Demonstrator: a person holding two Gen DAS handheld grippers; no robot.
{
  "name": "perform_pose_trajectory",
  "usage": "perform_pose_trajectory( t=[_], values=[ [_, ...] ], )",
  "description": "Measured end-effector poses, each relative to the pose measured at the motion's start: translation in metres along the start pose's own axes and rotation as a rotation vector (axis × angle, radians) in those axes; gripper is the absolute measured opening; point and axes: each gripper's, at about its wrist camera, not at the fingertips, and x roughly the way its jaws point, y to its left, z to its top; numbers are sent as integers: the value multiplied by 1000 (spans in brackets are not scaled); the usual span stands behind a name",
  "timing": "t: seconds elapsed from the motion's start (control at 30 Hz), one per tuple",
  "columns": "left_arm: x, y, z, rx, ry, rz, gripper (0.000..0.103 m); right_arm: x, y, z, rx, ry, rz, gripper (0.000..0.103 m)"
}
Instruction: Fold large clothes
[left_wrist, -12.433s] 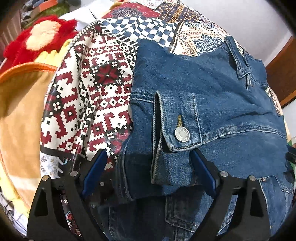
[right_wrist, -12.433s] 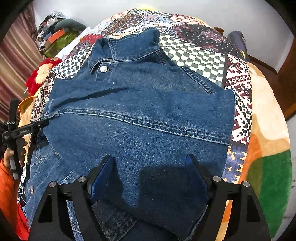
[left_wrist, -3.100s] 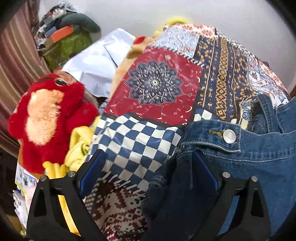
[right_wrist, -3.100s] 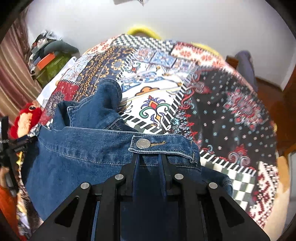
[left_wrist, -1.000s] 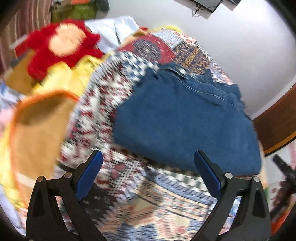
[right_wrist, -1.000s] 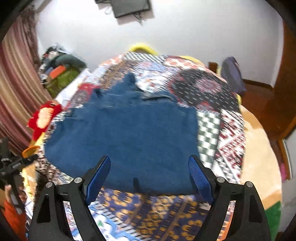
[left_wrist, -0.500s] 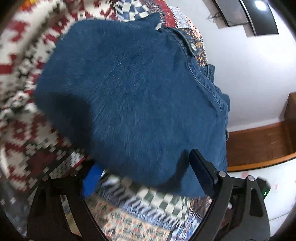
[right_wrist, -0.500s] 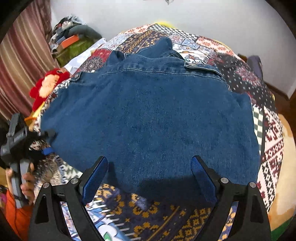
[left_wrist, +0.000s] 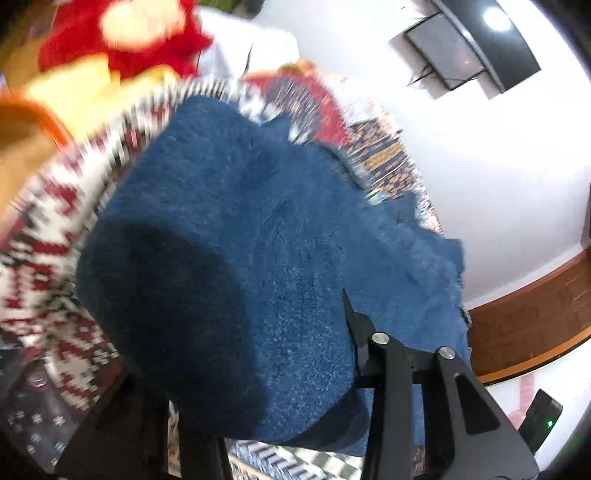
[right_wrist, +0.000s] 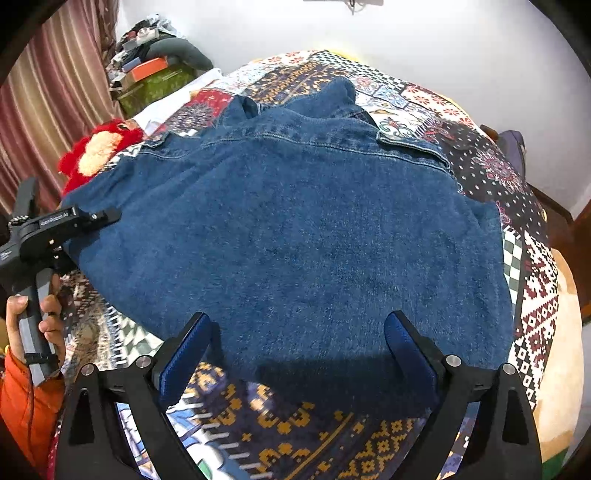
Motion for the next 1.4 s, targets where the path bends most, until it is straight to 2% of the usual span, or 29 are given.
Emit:
perform_pose_trajectory(
  t=[0.17, 0.23, 0.37, 0.47, 0.63, 0.8, 0.87, 0.93, 1.03, 1.1, 1.23, 1.33, 1.4],
  values=[
    [-60, -36, -6, 139, -140, 44, 38, -20, 15, 7, -42, -37, 1, 94],
    [-75, -44, -5, 164, -177, 59, 38, -25, 25, 11, -57, -52, 14, 94],
    [-112, -52, -3, 212, -247, 106, 36, -23, 53, 22, -95, -64, 73, 95],
    [-130, -50, -4, 268, -293, 156, 35, -5, 79, 27, -137, -28, 137, 95],
    [-125, -62, -6, 334, -309, 203, 35, 50, 117, 24, -174, 118, 211, 95],
    [-112, -88, -14, 438, -325, 255, 35, 57, 121, 20, -197, 120, 206, 97],
    [-107, -104, -14, 476, -339, 243, 35, 53, 112, 22, -180, 154, 248, 97],
    [-104, -124, -15, 524, -341, 219, 35, 43, 91, 22, -99, 173, 300, 97],
    [-99, -159, -18, 597, -353, 161, 34, 14, 46, 14, 51, 137, 341, 97],
    [-91, -186, -24, 657, -358, 135, 34, -4, 21, 7, 107, 109, 334, 97],
    [-63, -241, -53, 814, -326, 92, 33, -51, -40, -14, 200, 19, 202, 97],
    [-29, -273, -92, 996, -224, 78, 33, -86, -82, -36, 265, -35, 108, 97],
    [-13, -280, -116, 1060, -149, 66, 33, -101, -100, -46, 305, -52, 83, 97]
  ],
)
